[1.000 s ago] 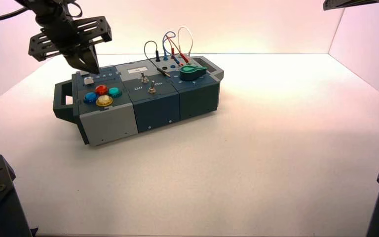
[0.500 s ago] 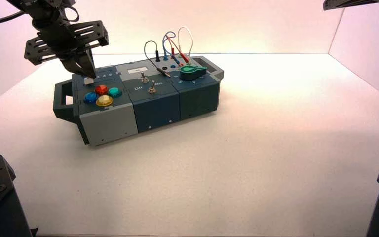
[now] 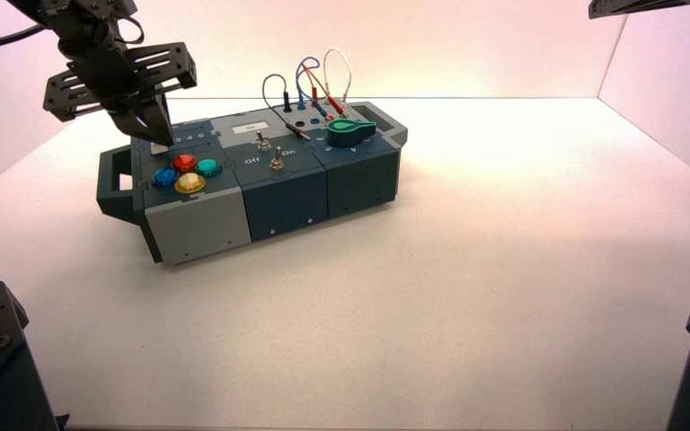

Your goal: Move the bottom slider to position 1.

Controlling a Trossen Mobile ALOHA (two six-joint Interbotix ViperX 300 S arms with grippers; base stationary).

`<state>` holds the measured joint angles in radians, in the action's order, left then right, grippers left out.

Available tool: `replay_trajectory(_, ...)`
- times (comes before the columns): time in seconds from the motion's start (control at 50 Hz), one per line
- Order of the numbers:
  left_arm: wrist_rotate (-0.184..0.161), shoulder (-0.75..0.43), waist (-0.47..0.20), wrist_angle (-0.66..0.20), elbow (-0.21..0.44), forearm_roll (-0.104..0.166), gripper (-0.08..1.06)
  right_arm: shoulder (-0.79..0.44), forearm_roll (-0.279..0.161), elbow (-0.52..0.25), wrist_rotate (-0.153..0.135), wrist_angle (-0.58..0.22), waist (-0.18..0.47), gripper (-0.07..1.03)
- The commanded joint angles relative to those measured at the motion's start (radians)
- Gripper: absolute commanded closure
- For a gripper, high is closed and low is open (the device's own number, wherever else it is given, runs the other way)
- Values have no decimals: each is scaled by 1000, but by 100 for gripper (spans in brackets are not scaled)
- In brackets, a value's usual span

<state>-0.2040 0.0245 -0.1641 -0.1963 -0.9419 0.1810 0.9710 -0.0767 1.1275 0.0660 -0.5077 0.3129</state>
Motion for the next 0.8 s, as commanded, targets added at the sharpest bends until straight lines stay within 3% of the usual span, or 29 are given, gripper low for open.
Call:
replay_trajectory(0.02,2,9,11,8,15,-3,101,-5,-3,-34,0,6,3,98)
replay_trajectory(0.8,3,17,83,-3,-2,-3,101,-5,-3,-34,0,5,3,98)
